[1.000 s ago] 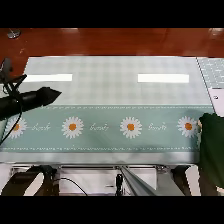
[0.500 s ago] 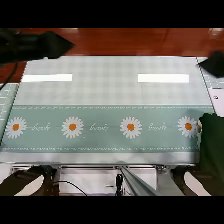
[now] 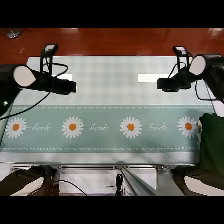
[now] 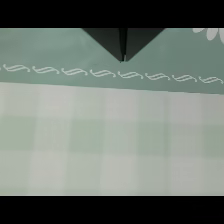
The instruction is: Fold the shirts.
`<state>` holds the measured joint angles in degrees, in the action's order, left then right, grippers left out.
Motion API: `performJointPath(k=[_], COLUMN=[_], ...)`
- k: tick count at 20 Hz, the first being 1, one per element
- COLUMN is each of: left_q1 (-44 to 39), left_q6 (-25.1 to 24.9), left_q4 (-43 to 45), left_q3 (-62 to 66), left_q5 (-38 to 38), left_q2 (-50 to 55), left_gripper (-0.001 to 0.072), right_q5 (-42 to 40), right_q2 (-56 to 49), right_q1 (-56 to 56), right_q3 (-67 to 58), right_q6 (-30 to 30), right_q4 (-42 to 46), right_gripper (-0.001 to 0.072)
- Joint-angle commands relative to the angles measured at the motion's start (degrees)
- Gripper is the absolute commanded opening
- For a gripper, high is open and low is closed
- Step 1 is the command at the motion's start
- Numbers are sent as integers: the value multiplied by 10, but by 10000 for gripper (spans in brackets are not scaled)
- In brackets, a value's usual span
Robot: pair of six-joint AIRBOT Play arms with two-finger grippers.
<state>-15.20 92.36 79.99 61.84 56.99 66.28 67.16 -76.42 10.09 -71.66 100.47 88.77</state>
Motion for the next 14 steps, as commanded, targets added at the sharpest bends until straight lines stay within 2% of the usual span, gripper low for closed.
performJointPath(k=[1, 14], left_q1=[-1, -1], left_q6=[12, 12], left_q4=[24, 23], left_q3=[-20, -20], left_q5=[-10, -10], left_q2=[6, 13], left_gripper=[22, 22], right_q5=[11, 10], right_q2=[-15, -15], right_q1=[7, 7], right_q3=[-1, -1], right_q6=[6, 6], right_q4=[9, 9], right_gripper=[27, 27])
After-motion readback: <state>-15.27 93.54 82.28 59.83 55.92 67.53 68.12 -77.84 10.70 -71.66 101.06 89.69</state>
